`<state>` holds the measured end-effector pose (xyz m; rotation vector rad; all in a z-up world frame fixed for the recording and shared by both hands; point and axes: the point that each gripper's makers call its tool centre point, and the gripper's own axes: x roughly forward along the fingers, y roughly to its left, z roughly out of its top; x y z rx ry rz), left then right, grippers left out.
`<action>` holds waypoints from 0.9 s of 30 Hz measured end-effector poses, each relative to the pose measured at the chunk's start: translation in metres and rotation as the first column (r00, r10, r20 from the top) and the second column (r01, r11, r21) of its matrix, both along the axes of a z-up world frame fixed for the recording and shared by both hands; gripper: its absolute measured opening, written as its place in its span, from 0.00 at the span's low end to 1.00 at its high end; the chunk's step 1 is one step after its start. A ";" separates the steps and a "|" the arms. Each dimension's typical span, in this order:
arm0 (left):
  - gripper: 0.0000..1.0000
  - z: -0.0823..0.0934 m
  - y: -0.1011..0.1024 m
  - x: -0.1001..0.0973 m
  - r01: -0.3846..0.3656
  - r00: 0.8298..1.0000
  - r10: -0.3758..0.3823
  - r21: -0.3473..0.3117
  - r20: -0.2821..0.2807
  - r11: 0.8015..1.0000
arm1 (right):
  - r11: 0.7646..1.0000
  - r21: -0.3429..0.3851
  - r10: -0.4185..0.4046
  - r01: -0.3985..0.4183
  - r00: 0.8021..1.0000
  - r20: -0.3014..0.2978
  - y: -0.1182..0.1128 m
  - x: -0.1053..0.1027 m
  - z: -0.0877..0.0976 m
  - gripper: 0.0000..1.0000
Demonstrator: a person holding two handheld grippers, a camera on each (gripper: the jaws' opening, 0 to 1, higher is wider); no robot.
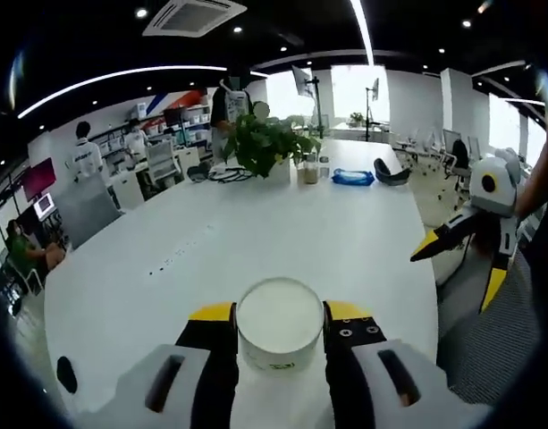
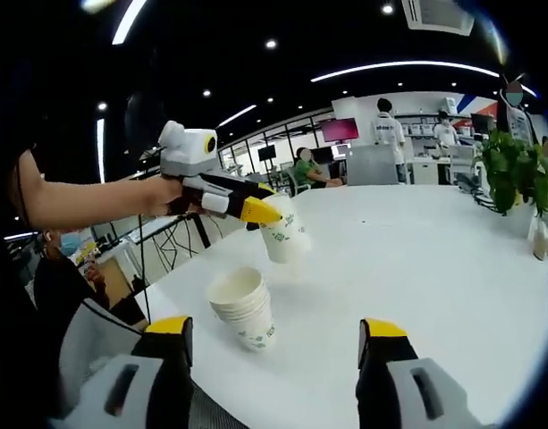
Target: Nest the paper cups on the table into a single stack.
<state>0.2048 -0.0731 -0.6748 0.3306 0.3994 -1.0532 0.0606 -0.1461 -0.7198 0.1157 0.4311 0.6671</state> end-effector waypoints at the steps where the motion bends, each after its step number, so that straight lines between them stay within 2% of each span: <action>1: 0.35 0.002 0.000 -0.003 0.002 1.000 -0.002 -0.003 0.000 1.000 | 1.000 0.008 0.009 -0.009 1.000 -0.001 0.002 -0.001 0.001 0.75; 6: 0.35 0.012 0.004 -0.022 0.019 1.000 -0.019 -0.018 0.001 1.000 | 0.999 0.017 0.038 -0.038 0.999 0.002 0.009 -0.003 0.003 0.75; 11: 0.35 0.021 0.007 -0.043 0.034 0.999 -0.035 -0.035 -0.009 0.999 | 0.993 0.108 0.044 -0.043 0.999 -0.006 0.020 -0.002 0.012 0.75; 17: 0.35 0.027 0.015 -0.058 0.039 0.999 -0.039 -0.040 0.000 0.998 | 0.991 0.108 0.076 -0.076 0.997 0.005 0.029 0.000 0.019 0.74; 23: 0.35 0.036 0.013 -0.076 0.057 0.998 -0.059 -0.093 -0.017 0.994 | 0.984 0.142 0.107 -0.107 0.994 0.007 0.039 0.000 0.028 0.73; 27: 0.35 0.047 0.005 -0.092 0.099 0.994 -0.105 -0.162 -0.029 0.982 | 0.976 0.170 0.141 -0.140 0.990 0.001 0.048 -0.003 0.034 0.70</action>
